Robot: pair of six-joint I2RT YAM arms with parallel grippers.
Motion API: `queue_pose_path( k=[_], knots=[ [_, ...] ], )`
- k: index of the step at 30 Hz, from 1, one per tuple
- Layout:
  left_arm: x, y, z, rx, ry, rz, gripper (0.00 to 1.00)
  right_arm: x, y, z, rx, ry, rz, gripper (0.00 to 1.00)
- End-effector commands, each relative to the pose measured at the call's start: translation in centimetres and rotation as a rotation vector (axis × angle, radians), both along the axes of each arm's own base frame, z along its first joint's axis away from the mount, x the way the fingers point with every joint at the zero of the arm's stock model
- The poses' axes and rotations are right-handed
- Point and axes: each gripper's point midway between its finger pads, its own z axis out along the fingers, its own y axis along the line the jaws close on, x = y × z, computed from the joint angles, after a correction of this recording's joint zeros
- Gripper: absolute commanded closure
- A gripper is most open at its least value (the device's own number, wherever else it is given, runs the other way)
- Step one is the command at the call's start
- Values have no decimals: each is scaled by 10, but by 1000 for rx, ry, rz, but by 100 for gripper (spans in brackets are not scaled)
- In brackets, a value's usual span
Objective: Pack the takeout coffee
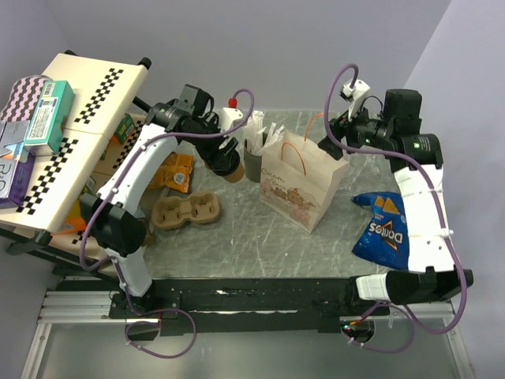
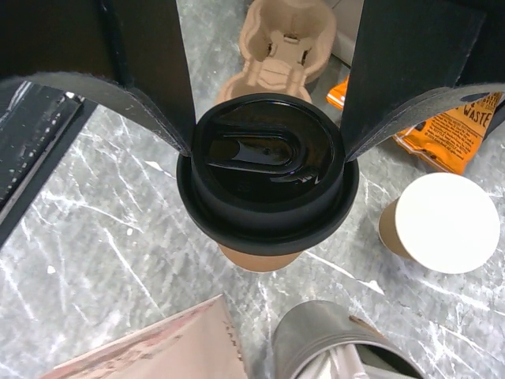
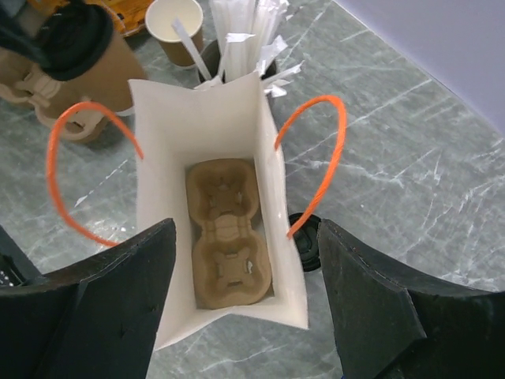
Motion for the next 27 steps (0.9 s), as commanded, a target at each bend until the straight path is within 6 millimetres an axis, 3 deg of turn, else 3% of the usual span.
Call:
queue_pose_path(
  k=[1, 9, 13, 21, 27],
  knots=[
    [-14, -6, 49, -116, -115, -45, 99, 12, -12, 8, -60, -9, -39, 21],
    [-55, -13, 126, -354, -254, -68, 99, 13, -13, -32, -148, 108, 34, 22],
    [-74, -9, 146, -389, -308, -113, 99, 19, -12, -46, -178, 101, 62, 23],
    [-69, -6, 175, -386, -444, -143, 99, 36, -12, -69, -189, 107, 43, 32],
    [-71, -9, 193, -401, -490, -172, 99, 39, -5, -76, -161, 121, 61, 49]
  ],
)
